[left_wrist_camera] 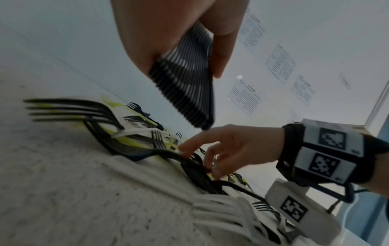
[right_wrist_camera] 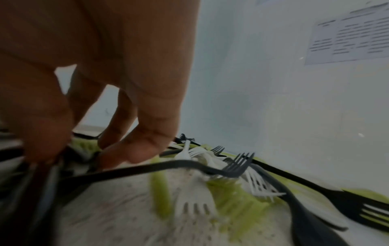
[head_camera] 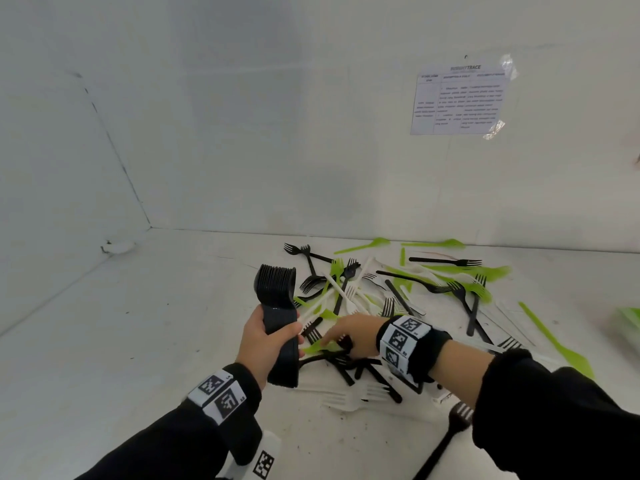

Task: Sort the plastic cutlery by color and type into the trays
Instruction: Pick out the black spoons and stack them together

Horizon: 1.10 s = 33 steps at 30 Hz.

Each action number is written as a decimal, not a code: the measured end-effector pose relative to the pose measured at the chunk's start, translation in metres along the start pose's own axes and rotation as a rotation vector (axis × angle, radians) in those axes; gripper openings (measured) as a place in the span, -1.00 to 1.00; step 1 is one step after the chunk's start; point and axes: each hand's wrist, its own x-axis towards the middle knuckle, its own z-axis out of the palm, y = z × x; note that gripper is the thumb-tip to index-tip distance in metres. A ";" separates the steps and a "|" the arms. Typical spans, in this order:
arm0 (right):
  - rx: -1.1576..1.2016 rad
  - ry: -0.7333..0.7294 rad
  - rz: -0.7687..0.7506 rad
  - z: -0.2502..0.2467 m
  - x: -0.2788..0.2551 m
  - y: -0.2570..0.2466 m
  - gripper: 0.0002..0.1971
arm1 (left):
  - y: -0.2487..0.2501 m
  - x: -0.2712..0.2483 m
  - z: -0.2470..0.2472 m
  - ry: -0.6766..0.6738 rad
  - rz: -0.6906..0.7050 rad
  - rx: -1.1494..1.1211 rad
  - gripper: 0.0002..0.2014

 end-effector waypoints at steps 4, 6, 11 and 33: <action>-0.061 0.134 0.422 -0.007 0.006 0.029 -0.39 | 0.002 0.002 -0.004 0.012 -0.014 0.023 -0.68; -0.083 -0.004 0.463 -0.008 0.010 0.039 -0.23 | 0.004 0.002 -0.006 0.006 -0.012 0.014 -0.70; -0.205 -0.115 0.229 -0.003 0.028 0.018 -0.38 | 0.005 0.004 -0.007 0.006 0.001 -0.001 -0.73; 0.146 -0.100 0.324 -0.014 -0.110 0.085 -0.70 | -0.003 -0.034 0.073 -0.090 0.007 -0.033 -0.75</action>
